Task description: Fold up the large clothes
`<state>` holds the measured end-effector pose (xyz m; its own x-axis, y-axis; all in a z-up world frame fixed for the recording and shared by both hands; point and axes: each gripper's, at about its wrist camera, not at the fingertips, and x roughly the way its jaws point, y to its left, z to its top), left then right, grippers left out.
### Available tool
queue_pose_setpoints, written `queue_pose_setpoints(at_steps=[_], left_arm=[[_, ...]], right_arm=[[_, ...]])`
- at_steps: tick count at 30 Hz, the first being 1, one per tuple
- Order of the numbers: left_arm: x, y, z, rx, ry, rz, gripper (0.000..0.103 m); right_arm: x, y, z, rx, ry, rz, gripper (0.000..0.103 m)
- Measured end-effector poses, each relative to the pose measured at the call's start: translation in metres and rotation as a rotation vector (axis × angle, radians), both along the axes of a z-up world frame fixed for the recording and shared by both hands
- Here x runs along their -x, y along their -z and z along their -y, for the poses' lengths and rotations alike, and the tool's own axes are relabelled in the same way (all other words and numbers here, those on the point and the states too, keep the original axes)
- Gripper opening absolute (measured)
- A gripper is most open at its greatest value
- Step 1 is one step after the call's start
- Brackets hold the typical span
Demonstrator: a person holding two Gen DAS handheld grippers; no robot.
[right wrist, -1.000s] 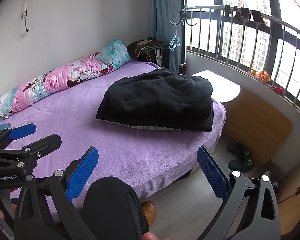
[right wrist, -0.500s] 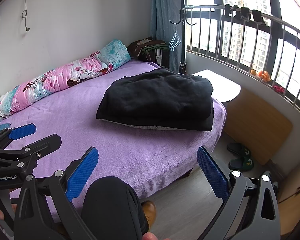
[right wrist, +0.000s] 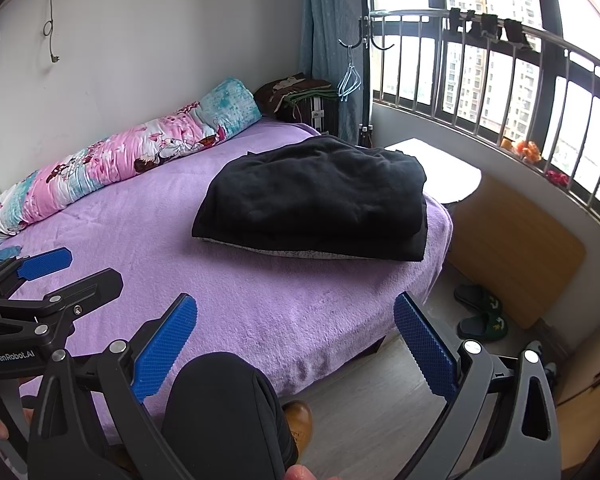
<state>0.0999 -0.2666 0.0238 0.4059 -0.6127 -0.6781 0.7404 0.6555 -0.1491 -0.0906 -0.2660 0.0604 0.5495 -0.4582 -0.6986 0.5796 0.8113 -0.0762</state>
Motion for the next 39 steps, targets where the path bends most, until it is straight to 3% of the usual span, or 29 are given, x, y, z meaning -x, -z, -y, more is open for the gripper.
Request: queue_pose_setpoints(at_steps=[39], left_arm=[[0.007, 0.012, -0.004, -0.030, -0.002, 0.012, 0.097]], right_arm=[[0.000, 0.003, 0.000, -0.005, -0.002, 0.002, 0.097]])
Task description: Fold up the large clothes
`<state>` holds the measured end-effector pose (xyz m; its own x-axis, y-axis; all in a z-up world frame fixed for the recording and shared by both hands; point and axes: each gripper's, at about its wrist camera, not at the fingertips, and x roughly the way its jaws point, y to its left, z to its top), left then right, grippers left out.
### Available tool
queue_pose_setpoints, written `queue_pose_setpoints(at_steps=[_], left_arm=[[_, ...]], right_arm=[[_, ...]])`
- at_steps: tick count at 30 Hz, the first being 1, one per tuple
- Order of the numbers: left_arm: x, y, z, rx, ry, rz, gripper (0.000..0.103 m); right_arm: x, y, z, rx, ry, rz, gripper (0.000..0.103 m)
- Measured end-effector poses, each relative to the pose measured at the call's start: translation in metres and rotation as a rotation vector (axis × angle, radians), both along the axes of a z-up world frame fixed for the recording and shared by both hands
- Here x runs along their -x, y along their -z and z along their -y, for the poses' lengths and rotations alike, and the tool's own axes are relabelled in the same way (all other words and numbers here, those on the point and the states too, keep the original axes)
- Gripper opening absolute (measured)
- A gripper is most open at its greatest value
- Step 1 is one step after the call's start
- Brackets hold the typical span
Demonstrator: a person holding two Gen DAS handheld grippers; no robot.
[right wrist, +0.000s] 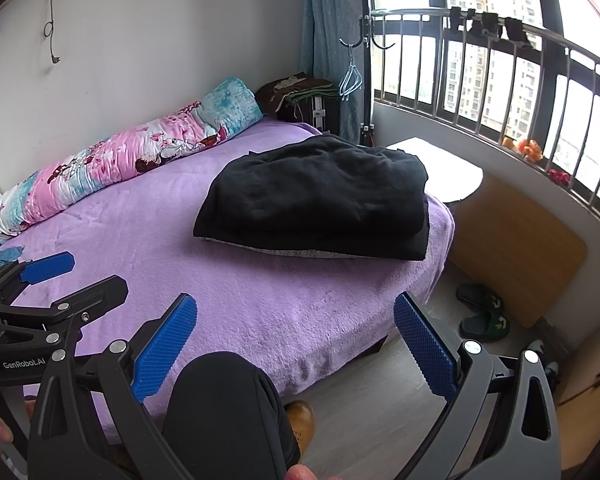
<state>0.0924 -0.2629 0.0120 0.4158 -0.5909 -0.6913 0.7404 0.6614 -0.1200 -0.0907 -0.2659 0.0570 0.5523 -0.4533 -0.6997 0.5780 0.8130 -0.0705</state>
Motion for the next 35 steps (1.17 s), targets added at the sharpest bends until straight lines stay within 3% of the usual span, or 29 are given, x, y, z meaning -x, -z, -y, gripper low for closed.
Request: queue_pose_setpoints(at_steps=[35], left_arm=[[-0.003, -0.012, 0.006, 0.003, 0.010, -0.005, 0.097]], right_arm=[[0.000, -0.003, -0.002, -0.002, 0.002, 0.008, 0.097]])
